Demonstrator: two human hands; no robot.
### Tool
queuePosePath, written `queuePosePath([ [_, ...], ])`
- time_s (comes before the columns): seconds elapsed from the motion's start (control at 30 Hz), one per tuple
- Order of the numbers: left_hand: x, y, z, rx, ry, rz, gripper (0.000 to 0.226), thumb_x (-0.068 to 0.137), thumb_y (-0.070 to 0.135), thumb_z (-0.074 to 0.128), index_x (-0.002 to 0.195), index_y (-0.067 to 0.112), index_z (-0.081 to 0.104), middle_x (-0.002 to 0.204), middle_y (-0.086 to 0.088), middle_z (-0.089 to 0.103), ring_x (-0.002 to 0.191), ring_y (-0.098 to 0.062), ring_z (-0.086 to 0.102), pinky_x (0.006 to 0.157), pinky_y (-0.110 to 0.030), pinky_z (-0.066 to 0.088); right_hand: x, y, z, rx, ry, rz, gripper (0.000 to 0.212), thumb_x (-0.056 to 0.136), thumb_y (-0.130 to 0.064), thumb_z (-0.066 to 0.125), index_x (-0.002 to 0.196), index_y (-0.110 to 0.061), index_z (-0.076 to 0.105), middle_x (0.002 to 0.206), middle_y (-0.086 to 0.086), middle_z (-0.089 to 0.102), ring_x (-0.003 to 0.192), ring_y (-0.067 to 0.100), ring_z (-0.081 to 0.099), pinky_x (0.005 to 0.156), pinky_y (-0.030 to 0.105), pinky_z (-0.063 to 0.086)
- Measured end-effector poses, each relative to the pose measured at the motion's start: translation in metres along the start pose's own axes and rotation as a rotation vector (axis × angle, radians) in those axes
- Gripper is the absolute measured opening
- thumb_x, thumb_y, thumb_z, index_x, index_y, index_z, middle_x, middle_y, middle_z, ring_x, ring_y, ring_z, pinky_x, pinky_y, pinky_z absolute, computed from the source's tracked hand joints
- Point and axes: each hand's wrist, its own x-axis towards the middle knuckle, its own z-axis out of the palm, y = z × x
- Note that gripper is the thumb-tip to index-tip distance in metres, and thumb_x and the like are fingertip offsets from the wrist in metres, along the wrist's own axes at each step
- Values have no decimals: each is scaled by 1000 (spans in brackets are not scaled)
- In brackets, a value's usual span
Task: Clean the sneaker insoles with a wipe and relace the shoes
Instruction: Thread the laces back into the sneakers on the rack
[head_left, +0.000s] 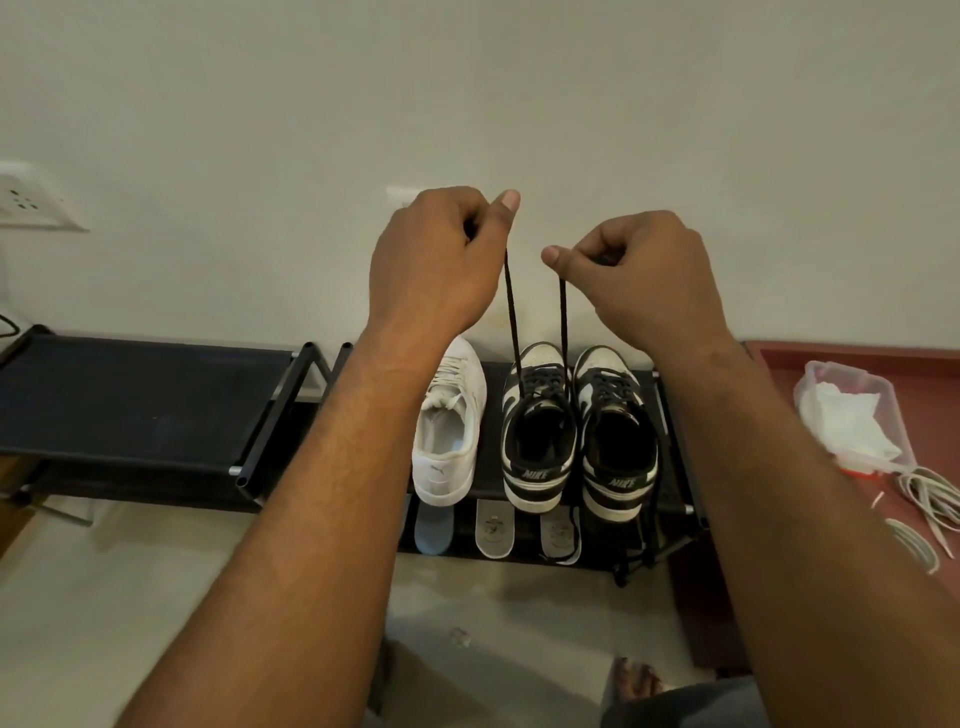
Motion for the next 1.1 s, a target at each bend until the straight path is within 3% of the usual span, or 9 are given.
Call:
queuePosePath([
  [0.1,-2,7,-3,8,16,27,47,107,53,53,73,22,59,55,8,47,54,-11,47,59,-30,36,0,-7,-5,27,42,-6,37,84,-55,77,70,-21,71,55,-10,59,53,5,54,58,24,40],
  [0.17,-3,12,-10,87,14,82,43,105,56,53,76,25,59,59,10,52,58,-10,51,65,-32,39,0,-13,-10,-41,58,-42,37,84,-57,77,71,-23,71,58,-12,61,59,6,60,65,29,47],
  [0.27,-3,16,-24,204,8,149,38,101,62,57,80,31,58,64,13,55,64,-7,53,72,-36,40,-1,-25,-20,-199,77,-85,35,80,-61,78,75,-26,72,64,-16,64,72,12,66,84,46,56],
  [0.37,-5,17,-35,189,-11,140,33,96,63,67,84,33,62,67,14,59,66,-4,55,65,-33,41,-2,-33,-26,-214,78,-77,34,74,-61,84,77,-28,75,66,-17,66,75,12,68,84,45,57],
  [0.5,-7,12,-36,-8,18,85,29,90,57,78,87,29,71,76,15,71,70,-6,66,70,-36,57,-3,-33,-23,32,54,-16,27,71,-51,91,77,-28,78,68,-15,71,69,2,68,70,29,58],
  [0.67,-7,7,-26,-395,16,-80,24,81,42,92,83,25,75,81,7,79,78,-14,78,77,-43,64,-2,-24,-6,402,29,69,27,72,-41,94,84,-22,80,79,-6,78,81,11,76,85,38,63],
  [0.8,-6,7,-25,-681,23,-219,24,77,23,96,84,18,74,87,-6,81,84,-24,80,69,-28,55,1,-19,3,680,64,129,25,75,-25,93,90,-11,79,85,5,79,81,16,76,85,28,61],
  [0.93,-9,11,-21,-838,49,-339,27,74,21,97,85,16,72,96,-21,79,81,-19,77,75,-33,51,2,-19,8,825,92,141,24,76,-18,92,93,-8,79,85,7,79,81,14,75,83,23,59],
  [1.1,-11,16,-10,-865,68,-305,15,83,16,90,90,9,79,87,-11,82,75,-12,77,64,-13,51,1,-20,12,875,120,66,17,80,-14,89,93,-10,79,86,7,80,86,19,77,86,28,60],
])
